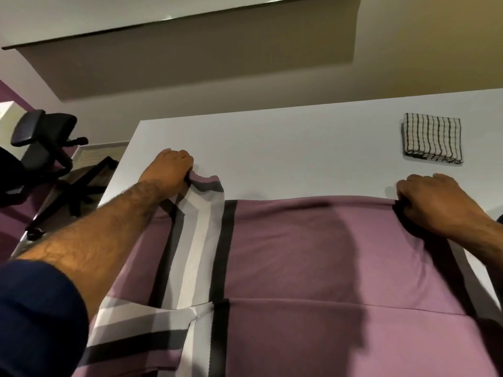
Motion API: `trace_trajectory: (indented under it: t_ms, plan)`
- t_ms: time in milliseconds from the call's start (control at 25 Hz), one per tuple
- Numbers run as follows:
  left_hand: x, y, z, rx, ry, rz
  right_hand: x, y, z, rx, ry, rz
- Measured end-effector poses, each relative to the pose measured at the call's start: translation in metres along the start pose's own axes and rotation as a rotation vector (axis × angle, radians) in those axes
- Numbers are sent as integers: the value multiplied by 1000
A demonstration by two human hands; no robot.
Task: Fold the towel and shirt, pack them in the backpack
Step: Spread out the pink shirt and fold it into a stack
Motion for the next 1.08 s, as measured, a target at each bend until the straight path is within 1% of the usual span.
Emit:
trace_trajectory:
  t_ms: [120, 200, 320, 480, 520, 640, 720, 800, 840, 880, 920, 960, 1040, 1080]
  plan:
    - [20, -8, -10, 91, -25, -7, 12, -7, 0, -65, -9, -25]
    - [50, -17, -17, 163, -40, 19, 29, -13, -6, -58, -58, 14]
    - [106, -34, -22, 312, -62, 38, 63, -14, -1, -36, -72, 78]
    - [192, -43, -13, 342, 71, 20, 115, 6, 1, 86, -127, -1]
    - [212, -43, -13, 355, 103, 29, 129, 7, -4, 98, -112, 1]
    - [267, -35, -13, 357, 174, 14, 171, 5, -17, 34, -27, 26]
    - [293, -21, -7, 340, 223, -55, 194, 18, -25, 107, -3, -27]
    - [315, -8, -1, 285, 257, -205, 209, 26, -33, 230, 8, -71]
    - [324, -4, -1, 285, 270, -293, 214, 21, -37, 249, 54, -114]
    - [331, -6, 1, 324, 270, -321, 217, 13, -43, 228, 112, -140]
    - [331, -9, 1, 380, 237, -293, 216, 1, -54, 193, 170, -153]
    - [326, -13, 3, 429, 182, -228, 212, -12, -70, 150, 201, -128]
    - [302, -11, 9, 499, 39, -119, 197, -40, -124, -26, 203, 17]
    - [288, -5, 17, 500, -12, -95, 187, -49, -161, -140, 187, 55]
Point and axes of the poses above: each hand's wrist, its own x-axis away from the middle knuckle, its own y-axis out of the palm, z = x × y, the point moved 7 cm from there along -x, towards the middle knuckle, and after that the axes turned 1 degree about x, right-handed, at the moved point
